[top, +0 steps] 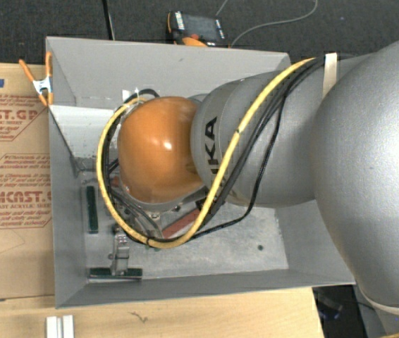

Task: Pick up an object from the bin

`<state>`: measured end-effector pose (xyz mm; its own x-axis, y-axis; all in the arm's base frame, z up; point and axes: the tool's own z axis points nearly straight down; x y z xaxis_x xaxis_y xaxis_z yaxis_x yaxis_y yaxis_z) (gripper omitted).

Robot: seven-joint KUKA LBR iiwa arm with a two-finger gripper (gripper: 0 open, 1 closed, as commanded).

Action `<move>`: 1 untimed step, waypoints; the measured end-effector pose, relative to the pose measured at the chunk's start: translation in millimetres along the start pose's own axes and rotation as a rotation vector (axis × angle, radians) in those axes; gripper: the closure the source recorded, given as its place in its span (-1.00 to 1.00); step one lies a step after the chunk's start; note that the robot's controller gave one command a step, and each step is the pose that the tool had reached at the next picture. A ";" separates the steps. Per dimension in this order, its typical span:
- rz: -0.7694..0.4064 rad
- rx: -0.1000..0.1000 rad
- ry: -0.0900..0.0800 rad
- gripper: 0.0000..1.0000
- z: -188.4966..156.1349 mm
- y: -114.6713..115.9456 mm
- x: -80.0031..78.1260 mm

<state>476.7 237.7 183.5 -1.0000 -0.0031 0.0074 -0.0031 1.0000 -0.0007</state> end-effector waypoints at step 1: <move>-0.028 -0.002 -0.008 -1.00 116.7 -28.1 -9.1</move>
Offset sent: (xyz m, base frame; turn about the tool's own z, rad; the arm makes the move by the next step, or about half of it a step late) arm 0.0083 -0.0284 -0.1135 -0.0280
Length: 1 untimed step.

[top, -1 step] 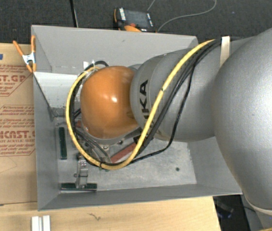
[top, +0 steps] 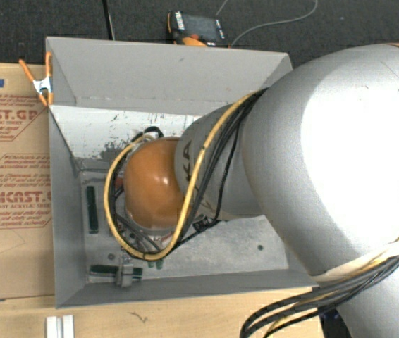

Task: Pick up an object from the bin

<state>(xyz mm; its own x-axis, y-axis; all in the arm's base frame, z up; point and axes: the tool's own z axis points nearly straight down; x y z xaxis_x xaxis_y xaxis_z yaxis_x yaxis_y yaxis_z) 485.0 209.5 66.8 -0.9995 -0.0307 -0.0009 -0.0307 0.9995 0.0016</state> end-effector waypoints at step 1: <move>-0.001 -0.002 -0.004 1.00 -6.2 1.8 -1.7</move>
Offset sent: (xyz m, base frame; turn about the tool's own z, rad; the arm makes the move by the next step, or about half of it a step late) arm 0.0000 0.0000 0.0000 0.0000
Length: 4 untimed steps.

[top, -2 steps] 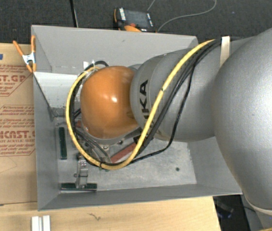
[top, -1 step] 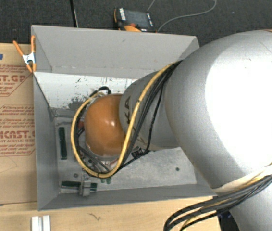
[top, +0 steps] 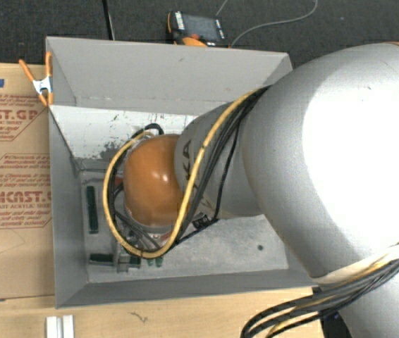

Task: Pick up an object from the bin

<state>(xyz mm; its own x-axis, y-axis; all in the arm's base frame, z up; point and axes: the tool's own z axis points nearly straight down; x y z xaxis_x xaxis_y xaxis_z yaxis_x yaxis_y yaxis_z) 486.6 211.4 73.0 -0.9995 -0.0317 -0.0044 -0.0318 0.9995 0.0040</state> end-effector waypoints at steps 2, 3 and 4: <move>0.029 0.002 0.002 -1.00 2.4 5.4 -16.2; -0.155 0.003 -0.001 -1.00 1.5 -85.6 0.2; -0.156 -0.005 -0.038 1.00 -5.2 -81.0 -9.3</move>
Offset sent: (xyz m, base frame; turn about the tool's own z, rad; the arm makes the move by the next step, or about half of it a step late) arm 0.0155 0.0049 -0.0030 0.0290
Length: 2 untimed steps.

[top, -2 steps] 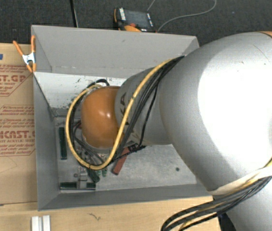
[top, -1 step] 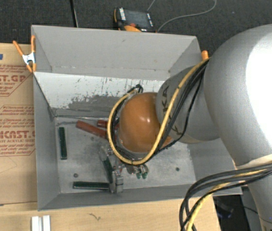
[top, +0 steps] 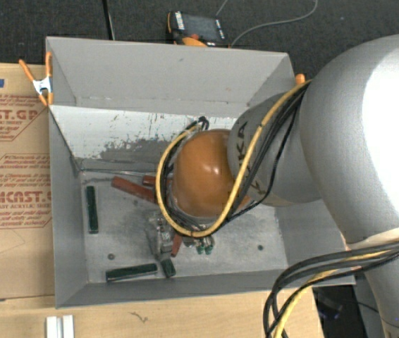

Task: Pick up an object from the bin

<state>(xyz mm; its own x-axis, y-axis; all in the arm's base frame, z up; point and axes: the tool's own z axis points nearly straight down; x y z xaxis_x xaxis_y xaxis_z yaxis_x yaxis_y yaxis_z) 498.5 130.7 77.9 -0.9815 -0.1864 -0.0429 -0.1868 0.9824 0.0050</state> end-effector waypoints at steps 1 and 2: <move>-0.002 0.003 0.039 -1.00 6.7 -0.1 10.6; -0.532 -0.006 0.040 -1.00 3.4 -67.8 19.7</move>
Offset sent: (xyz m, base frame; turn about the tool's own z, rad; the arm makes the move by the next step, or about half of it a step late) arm 0.0000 0.0000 0.0000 0.0000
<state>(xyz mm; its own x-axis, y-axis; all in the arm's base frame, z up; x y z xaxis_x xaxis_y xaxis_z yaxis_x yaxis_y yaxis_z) 491.9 60.5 73.3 -0.7518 -0.6594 -0.0025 -0.6594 0.7518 -0.0013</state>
